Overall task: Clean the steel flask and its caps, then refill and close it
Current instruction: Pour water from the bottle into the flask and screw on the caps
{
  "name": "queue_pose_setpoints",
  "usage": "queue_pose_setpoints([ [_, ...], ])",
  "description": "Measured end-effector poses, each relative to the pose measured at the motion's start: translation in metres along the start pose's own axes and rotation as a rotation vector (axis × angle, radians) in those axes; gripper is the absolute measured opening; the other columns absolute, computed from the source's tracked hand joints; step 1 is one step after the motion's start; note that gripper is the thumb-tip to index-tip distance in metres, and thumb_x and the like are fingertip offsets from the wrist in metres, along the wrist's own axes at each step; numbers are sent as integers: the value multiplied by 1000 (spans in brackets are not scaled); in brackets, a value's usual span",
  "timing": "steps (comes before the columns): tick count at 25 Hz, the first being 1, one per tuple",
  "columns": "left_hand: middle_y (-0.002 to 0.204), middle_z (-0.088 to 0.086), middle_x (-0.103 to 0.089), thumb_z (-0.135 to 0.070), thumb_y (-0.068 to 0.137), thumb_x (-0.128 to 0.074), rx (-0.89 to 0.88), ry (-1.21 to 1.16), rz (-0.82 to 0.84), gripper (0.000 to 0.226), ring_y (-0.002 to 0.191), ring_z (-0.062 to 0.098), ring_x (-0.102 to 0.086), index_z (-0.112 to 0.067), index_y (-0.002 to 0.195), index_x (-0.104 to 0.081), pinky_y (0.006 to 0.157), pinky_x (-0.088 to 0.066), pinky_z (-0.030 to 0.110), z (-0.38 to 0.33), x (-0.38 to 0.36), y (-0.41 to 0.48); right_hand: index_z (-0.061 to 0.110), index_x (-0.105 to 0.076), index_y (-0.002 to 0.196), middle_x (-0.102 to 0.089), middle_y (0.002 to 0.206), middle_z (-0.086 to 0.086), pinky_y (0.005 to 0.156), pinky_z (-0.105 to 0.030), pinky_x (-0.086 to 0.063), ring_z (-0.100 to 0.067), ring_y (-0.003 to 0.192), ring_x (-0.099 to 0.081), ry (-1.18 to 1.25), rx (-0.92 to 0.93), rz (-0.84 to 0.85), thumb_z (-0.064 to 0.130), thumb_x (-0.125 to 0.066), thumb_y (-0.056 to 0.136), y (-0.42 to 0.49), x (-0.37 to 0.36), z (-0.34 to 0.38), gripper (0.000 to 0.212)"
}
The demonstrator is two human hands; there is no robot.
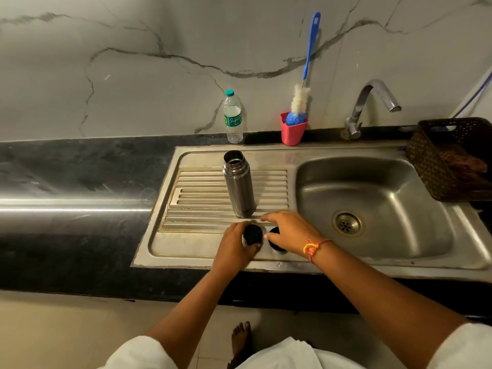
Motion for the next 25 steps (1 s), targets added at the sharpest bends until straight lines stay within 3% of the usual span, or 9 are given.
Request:
queue_pose_setpoints([
  [4, 121, -7, -63, -25, 81, -84, -57, -98, -109, 57, 110, 11, -60, -25, 130, -55, 93, -51, 23, -6, 11, -2, 35, -56, 134, -62, 130, 1, 98, -34, -49, -18, 116, -59, 80, -32, -63, 41, -70, 85, 1, 6, 9, 52],
  [8, 127, -10, -59, -20, 81, -84, -88, -198, -199, 74, 110, 6, -57, -27, 141, -42, 88, -44, 6, -27, 33, -5, 34, -62, 126, -66, 121, 8, 91, -33, -53, -10, 101, -65, 182, -11, -137, 49, -77, 75, 0, 26, 28, 55],
  [13, 128, -9, -59, -16, 78, -85, -200, -262, -312, 80, 108, 5, -60, -28, 142, -39, 87, -46, 9, -55, 66, -2, 37, -63, 117, -66, 111, 12, 82, -34, -56, -9, 89, -64, 188, 22, -237, 53, -83, 65, 3, 59, 54, 58],
  [17, 131, -10, -58, -17, 79, -86, -275, -278, -374, 81, 105, 2, -61, -38, 137, -34, 88, -52, 16, -73, 89, 5, 35, -63, 114, -68, 109, 9, 82, -36, -57, -11, 89, -64, 170, 35, -297, 49, -83, 68, 9, 79, 71, 52],
  [20, 138, -9, -52, -32, 75, -90, -261, -286, -390, 88, 113, 3, -58, -32, 142, -34, 94, -50, 16, -71, 101, 15, 31, -62, 119, -69, 110, 8, 82, -34, -58, -11, 88, -66, 205, 60, -361, 44, -82, 72, 13, 100, 80, 53],
  [25, 152, 5, -42, -42, 69, -92, -96, -187, -331, 105, 137, 23, -44, -18, 152, -32, 113, -44, 41, -49, 106, 43, 27, -60, 124, -64, 116, 6, 84, -25, -52, -11, 100, -61, 187, 85, -364, 40, -80, 77, 32, 131, 97, 53],
])
Point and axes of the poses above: each hand's wrist, its own y-axis towards the middle knuckle, its own x-axis out of the back of the hand, z = x × y, the point moved 2 cm from there along y, towards the middle knuckle
